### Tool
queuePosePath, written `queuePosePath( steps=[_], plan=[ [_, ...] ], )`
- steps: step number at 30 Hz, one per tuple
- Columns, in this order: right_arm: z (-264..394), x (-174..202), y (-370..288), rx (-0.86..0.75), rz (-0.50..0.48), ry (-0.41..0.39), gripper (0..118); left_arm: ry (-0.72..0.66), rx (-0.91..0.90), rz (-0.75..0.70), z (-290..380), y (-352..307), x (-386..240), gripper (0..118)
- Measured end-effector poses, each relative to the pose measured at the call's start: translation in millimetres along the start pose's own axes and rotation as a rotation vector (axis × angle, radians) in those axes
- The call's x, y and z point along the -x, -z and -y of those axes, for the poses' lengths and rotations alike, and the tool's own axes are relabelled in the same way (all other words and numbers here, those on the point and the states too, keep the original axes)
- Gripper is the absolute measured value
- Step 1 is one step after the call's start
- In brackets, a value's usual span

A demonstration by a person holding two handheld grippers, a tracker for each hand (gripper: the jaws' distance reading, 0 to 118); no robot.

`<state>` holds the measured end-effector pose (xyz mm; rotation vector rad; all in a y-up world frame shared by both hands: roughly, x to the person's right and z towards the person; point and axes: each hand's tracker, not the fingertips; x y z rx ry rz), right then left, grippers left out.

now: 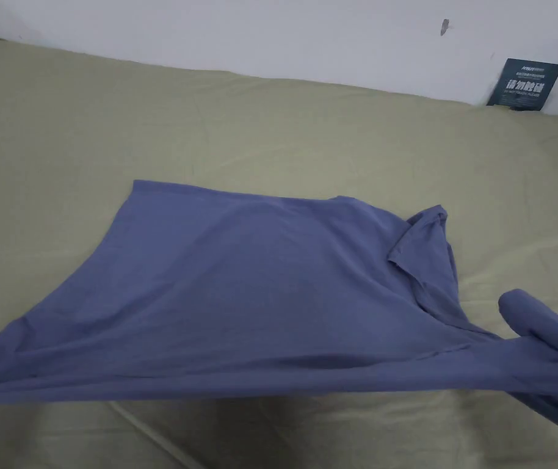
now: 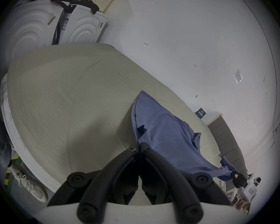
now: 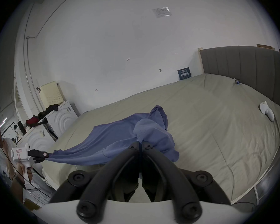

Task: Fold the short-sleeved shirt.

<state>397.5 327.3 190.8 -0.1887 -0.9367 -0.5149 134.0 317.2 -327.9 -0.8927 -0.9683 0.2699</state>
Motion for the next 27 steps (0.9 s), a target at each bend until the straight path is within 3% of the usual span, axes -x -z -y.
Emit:
queuePosePath(
  steps=[9, 18, 27],
  plan=[
    [-17, 6, 62, 0.039, 0.042, -0.047, 1, 0.081, 0.007, -0.014, -36, 58, -29, 0],
    [-33, -11, 146, 0.121, 0.075, -0.074, 1, 0.18, 0.054, -0.044, -74, 139, -47, 0],
    [-31, -18, 219, 0.228, 0.145, -0.21, 4, 0.263, 0.134, -0.123, -82, 212, -58, 0]
  ],
)
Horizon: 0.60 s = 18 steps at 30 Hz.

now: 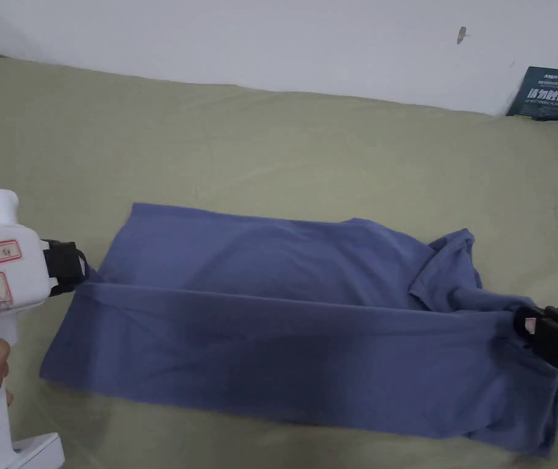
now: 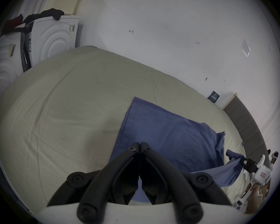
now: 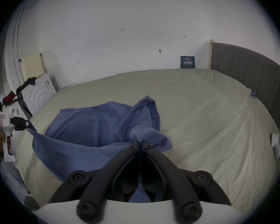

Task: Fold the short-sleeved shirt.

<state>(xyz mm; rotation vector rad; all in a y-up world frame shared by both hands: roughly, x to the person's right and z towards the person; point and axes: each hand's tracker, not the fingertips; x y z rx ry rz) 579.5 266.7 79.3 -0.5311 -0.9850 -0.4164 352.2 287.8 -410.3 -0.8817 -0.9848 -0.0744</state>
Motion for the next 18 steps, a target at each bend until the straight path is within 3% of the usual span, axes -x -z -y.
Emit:
queuePosePath(
  steps=[1, 2, 3, 4, 8, 14, 15, 16, 17, 18],
  plan=[
    [0, 1, 6, -0.003, 0.007, -0.016, 9, 0.009, 0.01, -0.006, 0, 5, -1, 2],
    [1, 3, 9, -0.007, 0.008, -0.05, 21, 0.013, 0.023, -0.017, 0, 10, -2, 12],
    [0, 5, 10, -0.012, 0.006, -0.095, 54, 0.024, 0.015, -0.057, 2, 12, -3, 50],
    [-1, 8, 10, -0.001, 0.023, -0.124, 78, 0.056, -0.003, -0.103, 3, 12, -5, 88],
    [-1, 10, -6, -0.04, 0.003, -0.103, 89, 0.054, -0.165, -0.111, 15, -8, -1, 118],
    [2, 12, -59, -0.109, -0.031, 0.015, 88, 0.151, -0.28, -0.05, 36, -55, 0, 117],
    [5, 13, -70, -0.126, -0.086, 0.038, 67, 0.188, -0.276, -0.048, 42, -65, 0, 112],
    [10, 15, -80, -0.145, -0.113, 0.035, 22, 0.24, -0.276, -0.055, 49, -74, 2, 91],
    [15, 20, -87, -0.139, -0.078, 0.022, 0, 0.268, -0.264, -0.086, 55, -79, 4, 41],
    [21, 20, -99, -0.147, -0.036, 0.001, 0, 0.283, -0.263, -0.115, 62, -83, 5, 0]
  ],
)
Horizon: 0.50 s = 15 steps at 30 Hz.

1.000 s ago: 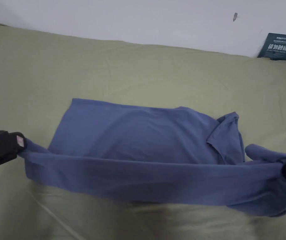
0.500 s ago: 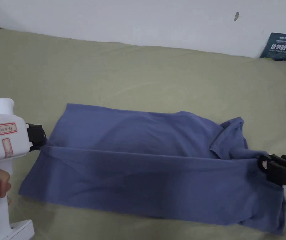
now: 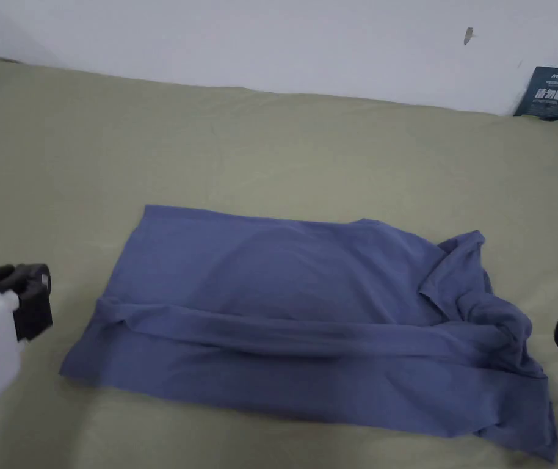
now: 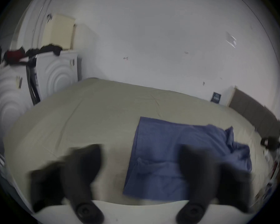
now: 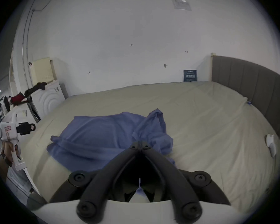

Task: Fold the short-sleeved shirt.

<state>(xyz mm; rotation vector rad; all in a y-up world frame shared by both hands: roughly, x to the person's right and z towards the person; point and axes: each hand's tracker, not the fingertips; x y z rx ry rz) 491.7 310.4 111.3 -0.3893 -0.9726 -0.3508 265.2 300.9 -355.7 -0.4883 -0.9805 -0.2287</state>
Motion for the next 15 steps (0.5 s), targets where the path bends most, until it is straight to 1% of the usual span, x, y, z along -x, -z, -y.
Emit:
queuePosePath(
  steps=[1, 2, 3, 4, 6, 7, 8, 10, 11, 12, 13, 14, 15],
  plan=[
    [2, -1, -8, 0.035, -0.034, 0.004, 0, -0.004, -0.032, -0.073, 4, -12, 3, 0],
    [8, -1, -16, 0.028, -0.053, 0.021, 0, -0.079, 0.054, 0.01, 10, -16, 7, 0],
    [16, 2, -23, 0.018, -0.049, 0.033, 0, -0.151, 0.076, 0.056, 19, -16, 15, 0],
    [22, 5, -28, 0.027, -0.058, 0.037, 0, -0.159, 0.123, 0.009, 26, -17, 17, 0],
    [32, 5, -36, 0.047, -0.048, 0.043, 0, -0.118, 0.18, 0.003, 36, -17, 19, 0],
    [37, 2, -39, 0.049, -0.054, 0.057, 0, -0.128, 0.198, 0.007, 49, -12, 26, 0],
    [41, 5, -39, 0.055, -0.07, 0.074, 0, -0.139, 0.201, 0.038, 52, -12, 28, 0],
    [47, 0, -37, 0.09, -0.069, 0.117, 0, -0.167, 0.215, 0.081, 57, -2, 29, 0],
    [49, -3, -36, 0.093, -0.072, 0.123, 0, -0.156, 0.204, 0.063, 58, 4, 29, 0],
    [51, 2, -35, 0.091, -0.07, 0.122, 0, -0.17, 0.21, 0.082, 58, 12, 29, 8],
    [52, 2, -34, 0.094, -0.067, 0.122, 0, -0.216, 0.233, 0.112, 56, 22, 29, 30],
    [53, 1, -33, 0.102, -0.062, 0.12, 0, -0.24, 0.254, 0.118, 56, 31, 30, 67],
    [53, 0, -33, 0.107, -0.061, 0.116, 0, -0.268, 0.293, 0.141, 57, 41, 29, 109]
  ],
)
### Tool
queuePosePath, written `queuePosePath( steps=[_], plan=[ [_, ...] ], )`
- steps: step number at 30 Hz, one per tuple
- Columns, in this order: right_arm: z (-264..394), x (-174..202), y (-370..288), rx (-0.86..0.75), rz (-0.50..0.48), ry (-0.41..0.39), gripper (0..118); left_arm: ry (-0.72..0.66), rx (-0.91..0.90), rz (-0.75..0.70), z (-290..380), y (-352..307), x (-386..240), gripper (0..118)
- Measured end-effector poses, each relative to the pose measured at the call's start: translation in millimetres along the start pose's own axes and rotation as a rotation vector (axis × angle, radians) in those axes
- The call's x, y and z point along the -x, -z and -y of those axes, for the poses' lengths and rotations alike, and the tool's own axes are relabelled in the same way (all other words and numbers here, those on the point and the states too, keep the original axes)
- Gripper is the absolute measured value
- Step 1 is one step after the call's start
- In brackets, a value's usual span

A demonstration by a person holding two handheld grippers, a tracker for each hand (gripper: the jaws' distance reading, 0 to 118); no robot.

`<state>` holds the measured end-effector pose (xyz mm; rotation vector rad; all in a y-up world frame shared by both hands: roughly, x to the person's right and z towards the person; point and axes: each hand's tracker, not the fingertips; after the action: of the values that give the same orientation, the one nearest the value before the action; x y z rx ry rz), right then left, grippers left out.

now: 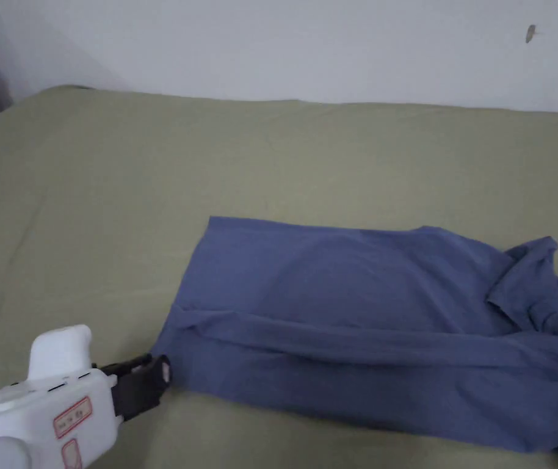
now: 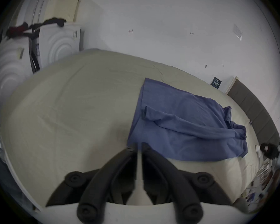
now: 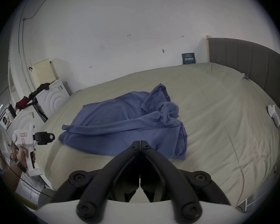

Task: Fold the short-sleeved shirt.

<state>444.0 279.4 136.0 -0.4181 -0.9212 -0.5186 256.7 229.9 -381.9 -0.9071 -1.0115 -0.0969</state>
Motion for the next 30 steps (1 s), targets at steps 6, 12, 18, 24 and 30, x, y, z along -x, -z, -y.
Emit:
queuePosePath(
  steps=[6, 12, 18, 24, 30],
  plan=[
    [0, 3, 1, 0.001, -0.023, -0.073, 0, -0.163, 0.001, 0.03, -4, 29, 4, 117],
    [-10, 13, -1, -0.026, -0.062, -0.094, 0, -0.315, 0.009, -0.007, 2, 56, 6, 117],
    [-17, 34, -5, -0.041, -0.082, -0.083, 0, -0.371, -0.047, -0.059, -8, 53, 1, 14],
    [-14, 30, -2, -0.023, -0.057, -0.082, 0, -0.431, -0.062, 0.011, 10, 50, 13, 0],
    [3, -8, 16, 0.086, 0.079, 0.096, 1, -0.401, -0.102, 0.054, 8, 18, 2, 0]
  ],
)
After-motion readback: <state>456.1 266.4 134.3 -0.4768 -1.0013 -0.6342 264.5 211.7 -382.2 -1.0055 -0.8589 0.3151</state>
